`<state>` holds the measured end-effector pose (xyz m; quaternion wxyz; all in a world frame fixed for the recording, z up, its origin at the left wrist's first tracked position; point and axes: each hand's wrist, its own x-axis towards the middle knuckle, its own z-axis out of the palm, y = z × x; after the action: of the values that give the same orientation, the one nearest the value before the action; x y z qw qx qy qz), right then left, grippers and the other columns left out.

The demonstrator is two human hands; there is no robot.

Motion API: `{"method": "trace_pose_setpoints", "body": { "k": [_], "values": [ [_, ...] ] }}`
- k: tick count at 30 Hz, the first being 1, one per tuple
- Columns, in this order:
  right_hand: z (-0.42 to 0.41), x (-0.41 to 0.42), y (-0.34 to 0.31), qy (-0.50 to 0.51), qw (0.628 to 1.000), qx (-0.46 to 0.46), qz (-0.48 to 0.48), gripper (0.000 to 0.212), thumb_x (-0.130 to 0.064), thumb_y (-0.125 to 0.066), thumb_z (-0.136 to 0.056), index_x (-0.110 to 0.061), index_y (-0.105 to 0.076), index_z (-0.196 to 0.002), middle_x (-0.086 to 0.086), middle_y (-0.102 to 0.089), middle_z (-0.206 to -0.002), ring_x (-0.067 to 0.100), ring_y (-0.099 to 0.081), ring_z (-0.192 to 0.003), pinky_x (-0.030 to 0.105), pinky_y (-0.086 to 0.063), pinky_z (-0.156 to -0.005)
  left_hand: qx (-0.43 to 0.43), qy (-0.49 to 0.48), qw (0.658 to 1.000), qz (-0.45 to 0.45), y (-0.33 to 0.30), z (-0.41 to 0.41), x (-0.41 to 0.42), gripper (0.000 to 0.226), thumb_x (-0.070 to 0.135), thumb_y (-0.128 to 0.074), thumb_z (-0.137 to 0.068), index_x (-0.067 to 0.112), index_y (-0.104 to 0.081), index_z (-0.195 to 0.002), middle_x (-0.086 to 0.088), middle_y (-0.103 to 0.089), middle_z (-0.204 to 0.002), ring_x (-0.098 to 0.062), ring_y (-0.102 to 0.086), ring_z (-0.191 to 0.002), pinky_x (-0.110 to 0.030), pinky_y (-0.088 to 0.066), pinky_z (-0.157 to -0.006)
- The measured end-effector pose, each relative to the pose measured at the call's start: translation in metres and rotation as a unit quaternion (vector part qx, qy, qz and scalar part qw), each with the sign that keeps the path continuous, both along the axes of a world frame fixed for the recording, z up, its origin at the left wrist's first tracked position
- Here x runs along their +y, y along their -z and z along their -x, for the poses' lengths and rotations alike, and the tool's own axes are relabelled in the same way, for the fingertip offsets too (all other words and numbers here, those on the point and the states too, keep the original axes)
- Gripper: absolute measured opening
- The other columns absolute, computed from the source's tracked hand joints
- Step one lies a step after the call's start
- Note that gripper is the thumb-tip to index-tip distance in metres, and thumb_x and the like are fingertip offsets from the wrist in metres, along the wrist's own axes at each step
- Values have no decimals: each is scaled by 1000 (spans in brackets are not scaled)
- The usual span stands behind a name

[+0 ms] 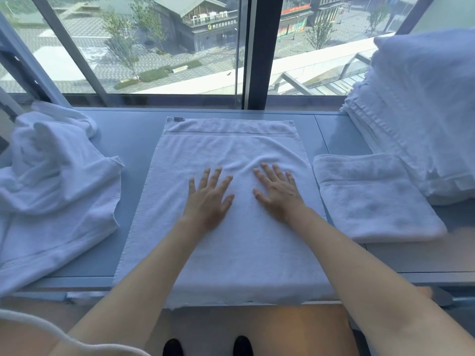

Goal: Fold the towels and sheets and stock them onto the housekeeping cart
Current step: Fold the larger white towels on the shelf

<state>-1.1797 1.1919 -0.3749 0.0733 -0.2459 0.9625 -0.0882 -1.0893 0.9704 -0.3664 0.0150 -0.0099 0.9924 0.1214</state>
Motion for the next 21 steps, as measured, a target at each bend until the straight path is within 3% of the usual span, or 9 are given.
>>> {"method": "trace_pose_setpoints", "body": {
  "k": [4, 7, 10, 13, 16, 18, 21],
  "values": [
    [0, 0, 1, -1, 1000, 4, 2, 68, -58, -31, -103, -35, -10, -164, -7, 1, -173, 21, 4, -159, 49, 1, -127, 12, 6, 999, -29, -5, -81, 17, 63, 60, -27, -100, 41, -23, -160, 6, -8, -172, -24, -2, -159, -62, -9, -123],
    [1, 1, 4, -1, 1000, 10, 8, 69, -59, -31, -102, -35, -11, -164, -7, -1, -173, 21, 2, -159, 49, 0, -127, -32, -17, 999, -10, 7, -129, 13, 70, 68, -15, -96, 45, -12, -161, 10, 6, -172, -21, 10, -159, -59, -3, -125],
    [0, 1, 5, -5, 1000, 13, 14, 68, -58, -32, -102, -34, -14, -164, -6, -4, -173, 21, 0, -159, 49, -1, -127, -30, -16, 999, 26, 16, -140, 9, 71, 70, -6, -96, 45, 3, -161, 12, 17, -170, -18, 22, -156, -53, 6, -126],
    [-8, -3, -4, 12, 999, 34, 12, 66, -48, -37, -104, -26, -18, -164, 1, -9, -172, 24, -4, -159, 54, -4, -126, -21, -20, 999, 26, 18, -135, 12, 71, 70, -9, -97, 45, 1, -162, 12, 16, -171, -19, 20, -157, -53, 6, -126],
    [-47, -18, -15, -13, 996, 59, 66, 62, -37, -43, -104, -18, -27, -161, 4, -17, -171, 26, -11, -158, 57, -10, -125, -15, -21, 999, 29, 22, -133, 11, 70, 70, -13, -98, 45, -3, -162, 12, 14, -171, -18, 18, -157, -54, 5, -126],
    [-95, -31, -13, -72, 989, 27, 128, 63, -42, -39, -101, -22, -31, -160, 0, -19, -171, 22, -11, -158, 53, -9, -125, -10, -23, 999, 25, 24, -134, 10, 69, 71, -14, -99, 45, -4, -162, 12, 13, -171, -18, 17, -157, -54, 4, -126],
    [-153, -30, 3, -122, 987, -8, 104, 63, -47, -33, -103, -31, -22, -162, -8, -7, -172, 14, -1, -159, 45, -1, -126, -1, -17, 1000, 12, 25, -133, 11, 71, 72, -16, -98, 44, -5, -162, 12, 11, -171, -17, 16, -158, -54, 3, -127]
  ]
}}
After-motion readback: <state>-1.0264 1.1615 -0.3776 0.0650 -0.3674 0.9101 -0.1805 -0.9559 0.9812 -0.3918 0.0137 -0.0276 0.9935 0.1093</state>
